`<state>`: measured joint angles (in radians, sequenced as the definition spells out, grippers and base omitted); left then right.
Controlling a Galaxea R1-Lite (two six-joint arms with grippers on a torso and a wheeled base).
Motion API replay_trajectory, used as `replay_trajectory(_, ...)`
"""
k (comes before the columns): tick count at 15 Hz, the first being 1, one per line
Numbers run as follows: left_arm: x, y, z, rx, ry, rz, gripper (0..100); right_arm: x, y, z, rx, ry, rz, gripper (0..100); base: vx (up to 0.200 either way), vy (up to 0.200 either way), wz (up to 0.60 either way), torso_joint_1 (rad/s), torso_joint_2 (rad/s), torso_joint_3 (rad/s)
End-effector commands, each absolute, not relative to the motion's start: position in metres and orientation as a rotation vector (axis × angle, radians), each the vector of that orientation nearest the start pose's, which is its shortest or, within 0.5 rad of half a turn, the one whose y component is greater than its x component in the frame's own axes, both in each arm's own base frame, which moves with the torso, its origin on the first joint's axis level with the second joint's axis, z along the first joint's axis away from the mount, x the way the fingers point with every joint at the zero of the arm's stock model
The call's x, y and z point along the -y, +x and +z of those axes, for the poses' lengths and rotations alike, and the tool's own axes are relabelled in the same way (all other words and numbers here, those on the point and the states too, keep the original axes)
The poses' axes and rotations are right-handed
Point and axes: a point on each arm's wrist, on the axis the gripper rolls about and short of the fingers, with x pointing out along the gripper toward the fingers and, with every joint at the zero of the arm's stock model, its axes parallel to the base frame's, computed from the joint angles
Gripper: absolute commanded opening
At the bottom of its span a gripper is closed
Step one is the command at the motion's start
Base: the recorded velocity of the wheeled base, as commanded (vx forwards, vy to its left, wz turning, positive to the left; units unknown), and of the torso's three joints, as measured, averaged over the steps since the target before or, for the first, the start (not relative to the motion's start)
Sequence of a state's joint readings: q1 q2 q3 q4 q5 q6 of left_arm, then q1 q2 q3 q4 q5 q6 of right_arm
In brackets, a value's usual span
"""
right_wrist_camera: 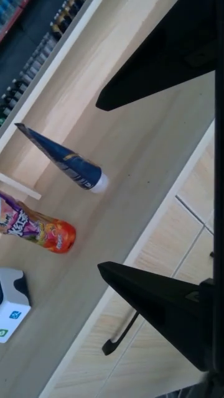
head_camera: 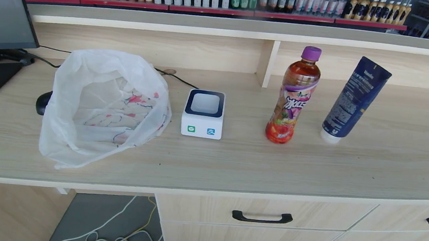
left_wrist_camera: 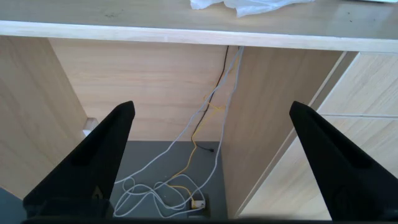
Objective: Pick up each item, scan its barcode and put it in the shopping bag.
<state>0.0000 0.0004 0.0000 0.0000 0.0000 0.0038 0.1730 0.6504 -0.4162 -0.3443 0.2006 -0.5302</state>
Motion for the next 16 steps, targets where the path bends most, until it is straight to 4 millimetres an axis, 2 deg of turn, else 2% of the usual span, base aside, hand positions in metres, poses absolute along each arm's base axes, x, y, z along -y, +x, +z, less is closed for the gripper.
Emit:
replay_trajectory(1,0.0,-0.023,0.075,-0.002,0.005,0.0,100,-0.017,0.061,0.227,0.18,-0.529,0.372,100,0.0,0.0,0.0,0.0,0.0,0.0)
replay_trajectory(5,0.0,-0.023,0.076,-0.002,0.003,0.0,100,-0.025,0.082,0.23,0.184,-0.551,0.361,100,0.0,0.0,0.0,0.0,0.0,0.0)
replay_trajectory(7,0.0,-0.023,0.076,-0.002,0.005,0.0,100,-0.042,0.095,0.231,0.183,-0.539,0.387,100,0.0,0.0,0.0,0.0,0.0,0.0)
replay_trajectory(8,0.0,-0.023,0.075,0.0,0.003,0.0,100,-0.056,0.1,0.232,0.194,-0.526,0.395,100,0.0,0.0,0.0,0.0,0.0,0.0)
replay_trajectory(9,0.0,-0.023,0.075,-0.002,0.005,0.0,100,-0.086,0.107,0.235,0.219,-0.472,0.343,100,0.0,0.0,0.0,0.0,0.0,0.0)
replay_trajectory(12,0.0,-0.023,0.076,-0.002,0.003,0.0,100,-0.135,0.118,0.235,0.214,-0.242,0.304,100,0.0,0.0,0.0,0.0,0.0,0.0)
replay_trajectory(16,0.0,-0.023,0.075,0.0,0.003,0.0,100,-0.158,0.131,0.239,0.228,-0.137,0.249,100,0.0,0.0,0.0,0.0,0.0,0.0)
